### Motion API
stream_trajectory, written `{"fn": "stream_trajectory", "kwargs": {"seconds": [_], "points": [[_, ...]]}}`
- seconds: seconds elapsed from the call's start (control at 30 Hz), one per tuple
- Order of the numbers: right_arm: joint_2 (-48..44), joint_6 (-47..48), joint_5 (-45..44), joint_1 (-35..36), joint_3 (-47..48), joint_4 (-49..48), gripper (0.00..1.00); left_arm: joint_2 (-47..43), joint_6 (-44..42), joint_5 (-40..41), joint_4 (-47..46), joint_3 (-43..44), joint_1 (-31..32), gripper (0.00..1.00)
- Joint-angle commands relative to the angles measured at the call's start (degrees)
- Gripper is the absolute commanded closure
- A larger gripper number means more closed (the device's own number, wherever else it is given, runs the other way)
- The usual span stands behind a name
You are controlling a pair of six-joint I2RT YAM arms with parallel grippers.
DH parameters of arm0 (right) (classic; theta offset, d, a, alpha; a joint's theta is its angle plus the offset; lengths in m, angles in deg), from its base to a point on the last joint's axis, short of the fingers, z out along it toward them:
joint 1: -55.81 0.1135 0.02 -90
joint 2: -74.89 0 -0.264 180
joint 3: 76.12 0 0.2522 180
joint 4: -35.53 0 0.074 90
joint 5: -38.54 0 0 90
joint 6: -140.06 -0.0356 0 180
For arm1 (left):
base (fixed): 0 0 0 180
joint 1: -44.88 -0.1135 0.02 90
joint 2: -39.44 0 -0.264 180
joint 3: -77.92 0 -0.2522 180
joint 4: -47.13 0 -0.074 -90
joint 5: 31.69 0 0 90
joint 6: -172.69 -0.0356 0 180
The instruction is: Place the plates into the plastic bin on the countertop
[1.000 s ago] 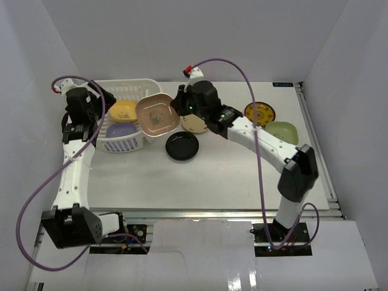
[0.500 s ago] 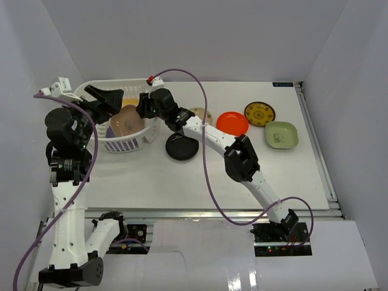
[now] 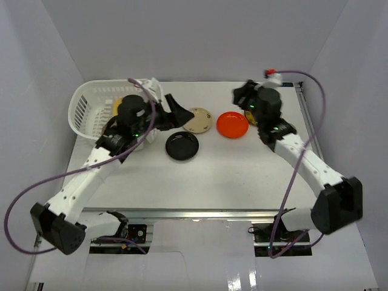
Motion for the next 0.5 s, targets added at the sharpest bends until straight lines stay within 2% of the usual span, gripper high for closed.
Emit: {"fn": "stream_trajectory", "kwargs": {"seconds": [0.0,0.03,0.07,0.1,0.13,0.23,0.43,0.47], "points": [[-12.55,-6.62,-10.15,-15.35,-19.81,-0.08,0.43,8.51,-0.88,9.19,-1.91,-0.15,9.73,0.05],[-15.40,-7.23,-9.65,-19.13,-28.30,-0.08,0.40,10.55,-0.88,10.51,-3.13,-0.06,11.24,0.07],[-17.69,-8.20,-7.55,-27.00,-31.69,-0.08,0.34,12.57,-1.23,13.92,-3.49,0.12,13.61,0.08],[-20.76,-8.29,-6.14,-30.91,-34.42,-0.08,0.31,16.77,-1.24,16.73,-3.84,0.64,14.76,0.08],[-21.66,-8.30,-4.65,-38.00,-37.93,-0.08,0.28,18.81,-1.06,17.81,-4.54,0.91,15.47,0.09],[-21.50,-8.12,0.54,-46.82,-40.95,0.09,0.25,27.33,-0.18,20.27,-6.83,2.48,17.58,0.11],[-10.43,-9.69,5.12,-50.46,-39.46,-1.22,0.24,41.74,1.05,21.68,-8.85,8.81,18.55,0.11],[-9.11,-10.49,7.39,-50.63,-39.64,-4.18,0.24,43.25,0.96,22.03,-8.86,11.08,18.55,0.11]]}}
